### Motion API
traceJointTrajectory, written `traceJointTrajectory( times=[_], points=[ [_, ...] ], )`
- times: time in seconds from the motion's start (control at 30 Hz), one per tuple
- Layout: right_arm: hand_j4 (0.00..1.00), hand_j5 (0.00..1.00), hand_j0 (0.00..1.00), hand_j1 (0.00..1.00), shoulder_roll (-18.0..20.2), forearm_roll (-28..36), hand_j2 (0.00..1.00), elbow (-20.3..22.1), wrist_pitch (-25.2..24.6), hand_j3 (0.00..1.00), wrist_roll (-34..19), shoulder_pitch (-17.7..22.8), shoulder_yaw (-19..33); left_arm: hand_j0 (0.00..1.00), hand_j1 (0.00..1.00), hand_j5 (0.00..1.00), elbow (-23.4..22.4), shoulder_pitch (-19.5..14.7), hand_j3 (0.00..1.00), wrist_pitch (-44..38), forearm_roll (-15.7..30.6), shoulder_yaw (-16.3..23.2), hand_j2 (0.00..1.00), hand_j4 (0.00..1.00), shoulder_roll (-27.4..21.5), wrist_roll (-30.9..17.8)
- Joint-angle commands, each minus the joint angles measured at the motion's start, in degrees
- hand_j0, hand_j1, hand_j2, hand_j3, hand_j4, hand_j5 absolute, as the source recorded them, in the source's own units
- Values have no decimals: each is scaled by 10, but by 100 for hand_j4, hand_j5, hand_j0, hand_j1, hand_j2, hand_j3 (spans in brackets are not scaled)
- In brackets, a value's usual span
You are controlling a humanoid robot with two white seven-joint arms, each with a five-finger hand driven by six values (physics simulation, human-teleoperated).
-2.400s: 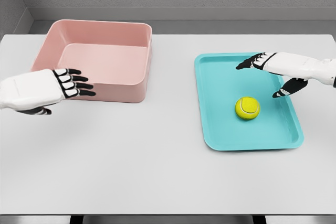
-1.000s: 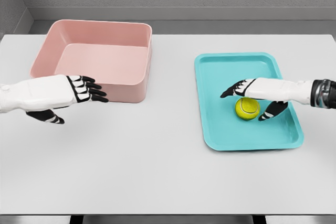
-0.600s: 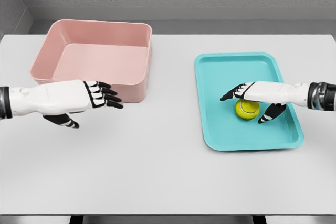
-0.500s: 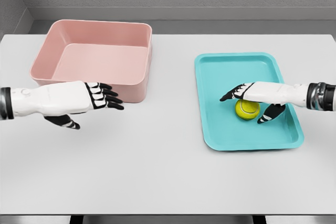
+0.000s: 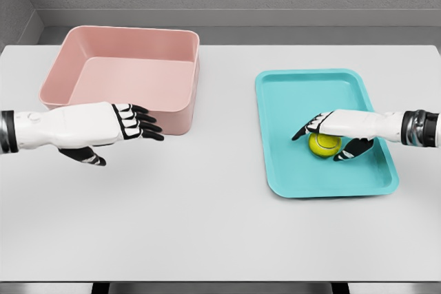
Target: Put the tennis from the blue tray into the pink basket with both arms
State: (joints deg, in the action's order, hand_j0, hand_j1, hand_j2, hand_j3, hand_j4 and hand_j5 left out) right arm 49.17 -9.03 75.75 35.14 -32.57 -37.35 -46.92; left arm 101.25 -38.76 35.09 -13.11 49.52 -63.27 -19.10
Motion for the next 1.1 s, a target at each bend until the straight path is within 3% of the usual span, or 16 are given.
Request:
traceJointTrajectory(
  times=[0.0, 0.43, 1.07],
  points=[
    [78, 78, 78, 78, 1, 3, 78, -1, -1, 78, 0, 0, 0, 100, 100, 100, 0, 0, 100, -1, 4, 0, 100, 100, 0, 0],
    [62, 62, 62, 62, 1, 3, 62, -1, -1, 62, -1, 0, 0, 100, 100, 100, 0, 0, 100, -1, 4, 0, 100, 100, 0, 0],
    [54, 54, 54, 54, 1, 4, 54, 5, -1, 54, -1, -1, 4, 100, 100, 100, 0, -1, 100, -1, 4, 0, 100, 100, 0, 0]
  ],
)
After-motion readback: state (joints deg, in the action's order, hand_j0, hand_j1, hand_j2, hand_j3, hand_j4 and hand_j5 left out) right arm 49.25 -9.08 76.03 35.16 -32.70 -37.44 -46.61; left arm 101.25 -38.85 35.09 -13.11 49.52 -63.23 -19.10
